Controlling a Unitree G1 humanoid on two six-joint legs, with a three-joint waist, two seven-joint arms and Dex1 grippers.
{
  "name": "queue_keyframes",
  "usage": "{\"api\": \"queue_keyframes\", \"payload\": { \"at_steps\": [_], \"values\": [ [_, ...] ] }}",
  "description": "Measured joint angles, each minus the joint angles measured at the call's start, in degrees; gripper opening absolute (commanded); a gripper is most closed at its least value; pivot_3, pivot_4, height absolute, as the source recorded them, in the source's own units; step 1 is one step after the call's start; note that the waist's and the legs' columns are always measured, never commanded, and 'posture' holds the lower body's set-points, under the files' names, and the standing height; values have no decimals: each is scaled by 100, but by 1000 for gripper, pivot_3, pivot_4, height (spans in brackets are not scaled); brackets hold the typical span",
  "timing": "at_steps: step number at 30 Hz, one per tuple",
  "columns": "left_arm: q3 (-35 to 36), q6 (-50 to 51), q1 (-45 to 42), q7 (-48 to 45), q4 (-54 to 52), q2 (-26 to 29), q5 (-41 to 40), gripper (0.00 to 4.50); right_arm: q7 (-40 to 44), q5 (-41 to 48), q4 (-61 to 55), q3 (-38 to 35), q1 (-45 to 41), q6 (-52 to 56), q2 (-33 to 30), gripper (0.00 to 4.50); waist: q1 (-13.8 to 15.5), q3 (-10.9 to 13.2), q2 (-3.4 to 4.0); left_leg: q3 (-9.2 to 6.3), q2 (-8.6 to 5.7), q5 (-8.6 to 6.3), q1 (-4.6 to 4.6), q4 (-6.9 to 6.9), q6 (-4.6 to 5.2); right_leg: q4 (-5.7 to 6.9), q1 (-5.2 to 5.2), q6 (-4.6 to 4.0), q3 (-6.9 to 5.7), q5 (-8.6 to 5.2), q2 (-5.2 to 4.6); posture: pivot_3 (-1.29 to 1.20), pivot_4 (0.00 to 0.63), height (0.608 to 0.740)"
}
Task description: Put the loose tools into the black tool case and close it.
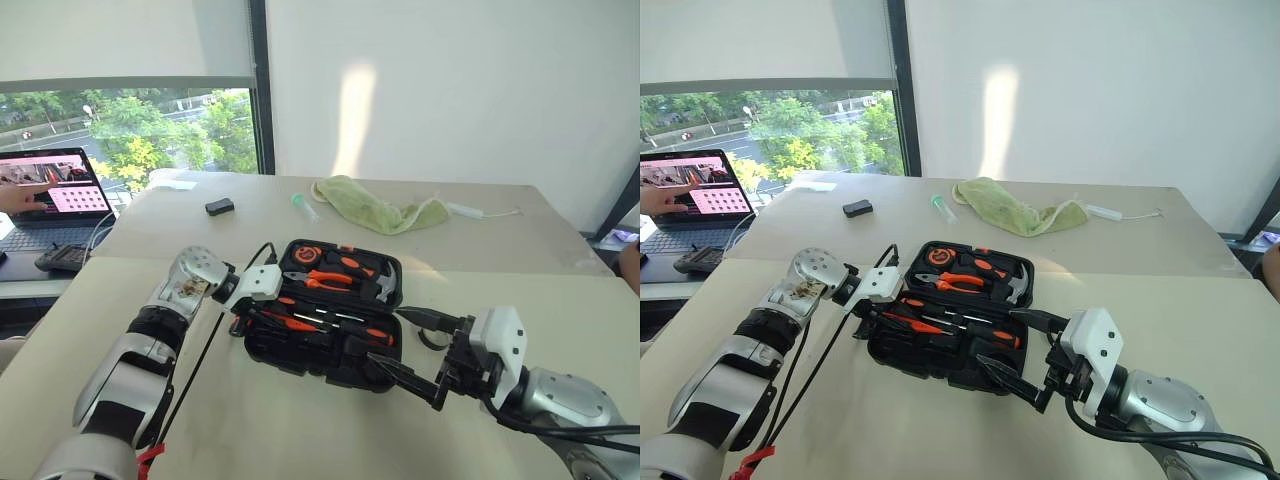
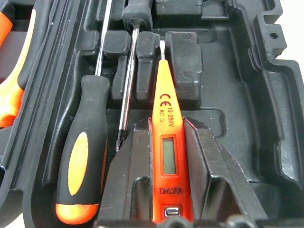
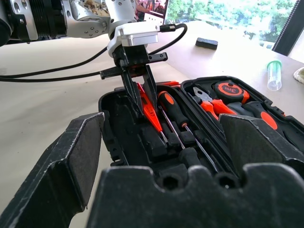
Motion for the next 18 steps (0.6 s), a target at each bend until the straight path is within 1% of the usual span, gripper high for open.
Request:
{"api": "queue_keyframes", "payload": {
  "at_steps": [6, 8, 10, 12, 13, 14, 18],
  "values": [
    [27, 5, 23, 72, -42, 3, -4, 3638, 6, 14, 3, -11, 27, 0, -27, 4500, 2, 0, 0, 0, 0, 0, -1, 1, 0, 1, 0, 1, 0, 0, 0, 0, 150, 740],
    [144, 55, 80, 91, -186, 10, -76, 3638, 3, 24, 3, -34, 46, 0, -27, 4500, 0, 0, 0, 0, 0, 0, -2, 2, 0, 1, 0, 1, 1, 1, 0, 0, 150, 740],
    [371, 304, 157, 129, -479, 41, -312, 3638, -5, 39, 1, -55, 50, 0, -28, 4500, -2, 0, 0, -1, 1, 0, -2, 3, 0, 1, -1, 1, 0, 1, -1, 0, 150, 740],
    [652, 735, 256, 160, -787, 87, -618, 3079, -12, 42, 0, -65, 50, 0, -28, 4500, -4, 0, 0, -1, 3, 0, -1, 3, 0, 3, -1, 1, 1, 1, -1, 0, 150, 740],
    [834, 1157, 309, 230, -984, 130, -822, 3055, -16, 44, 1, -66, 46, 3, -28, 4500, -5, 0, 0, -1, 3, 0, -1, 3, 0, 3, -1, 1, 1, 1, 0, 0, 150, 740],
    [1001, 1488, 357, 306, -1122, 173, -989, 2555, -19, 44, 1, -65, 35, 11, -28, 4500, -14, 0, 0, -1, 3, 0, 1, 3, 0, 5, -1, 1, 2, 1, 0, 0, 150, 740],
    [1475, 2495, 616, 779, -1520, 238, -1410, 1210, -30, 42, 4, -55, -10, 20, -27, 4500, -13, 0, 1, -1, 3, 1, 4, 4, -1, 8, 0, 2, 3, 1, 0, 0, 150, 740]
  ]
}}
